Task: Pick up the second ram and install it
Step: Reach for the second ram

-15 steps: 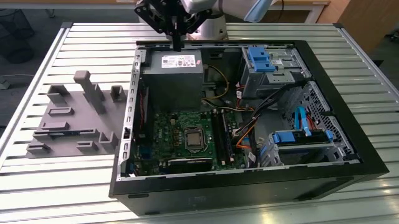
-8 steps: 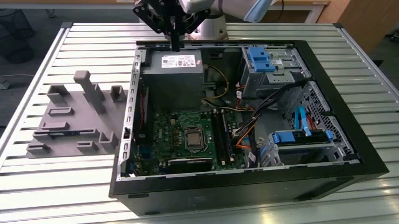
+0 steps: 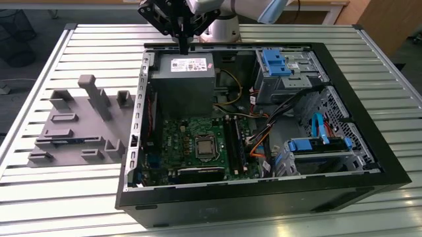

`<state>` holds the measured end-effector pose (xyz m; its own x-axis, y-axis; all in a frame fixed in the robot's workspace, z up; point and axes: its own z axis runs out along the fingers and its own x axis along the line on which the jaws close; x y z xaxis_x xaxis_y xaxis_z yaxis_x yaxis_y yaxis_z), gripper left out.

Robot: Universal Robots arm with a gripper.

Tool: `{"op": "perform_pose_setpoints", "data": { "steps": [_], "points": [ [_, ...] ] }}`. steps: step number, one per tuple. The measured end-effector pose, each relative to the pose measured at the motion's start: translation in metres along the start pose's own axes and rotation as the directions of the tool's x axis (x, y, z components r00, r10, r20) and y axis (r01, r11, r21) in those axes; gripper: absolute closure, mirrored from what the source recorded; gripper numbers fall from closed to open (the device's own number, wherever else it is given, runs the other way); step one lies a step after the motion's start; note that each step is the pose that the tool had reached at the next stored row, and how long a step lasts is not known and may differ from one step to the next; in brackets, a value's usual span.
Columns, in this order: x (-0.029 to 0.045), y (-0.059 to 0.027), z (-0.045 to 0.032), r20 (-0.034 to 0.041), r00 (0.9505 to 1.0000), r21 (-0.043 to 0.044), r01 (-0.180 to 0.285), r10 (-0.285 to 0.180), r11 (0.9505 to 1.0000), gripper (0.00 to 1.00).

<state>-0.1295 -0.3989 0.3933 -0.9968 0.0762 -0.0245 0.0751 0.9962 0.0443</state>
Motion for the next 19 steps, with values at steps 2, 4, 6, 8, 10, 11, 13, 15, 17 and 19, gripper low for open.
{"op": "perform_pose_setpoints", "data": {
  "steps": [2,4,6,8,10,11,13,15,17,19],
  "points": [
    [0.0009,-0.0001,0.0000,0.0000,1.0000,0.0000,0.000,0.000,1.0000,0.89],
    [0.0019,-0.0001,0.0000,0.0000,1.0000,-0.0001,0.000,0.000,1.0000,0.89],
    [0.0028,-0.0002,0.0000,0.0000,1.0000,-0.0001,0.000,0.000,1.0000,0.89],
    [0.0038,-0.0003,-0.0001,0.0000,1.0000,-0.0001,0.000,0.000,1.0000,0.89],
    [0.0048,-0.0004,-0.0001,0.0000,1.0000,0.0000,0.000,0.000,1.0000,0.89],
    [0.0053,-0.0004,-0.0001,0.0000,1.0000,0.0000,0.000,0.000,1.0000,0.89],
    [0.0065,-0.0005,-0.0002,0.0000,1.0000,0.0000,0.000,0.000,1.0000,0.89],
    [0.0077,-0.0006,-0.0002,0.0001,1.0000,0.0000,0.000,0.000,1.0000,0.89],
    [0.0089,-0.0007,-0.0002,0.0000,1.0000,0.0000,0.000,0.000,1.0000,0.89],
    [0.0099,-0.0008,-0.0002,0.0000,1.0000,0.0000,0.000,0.000,1.0000,0.89]
  ]
}}
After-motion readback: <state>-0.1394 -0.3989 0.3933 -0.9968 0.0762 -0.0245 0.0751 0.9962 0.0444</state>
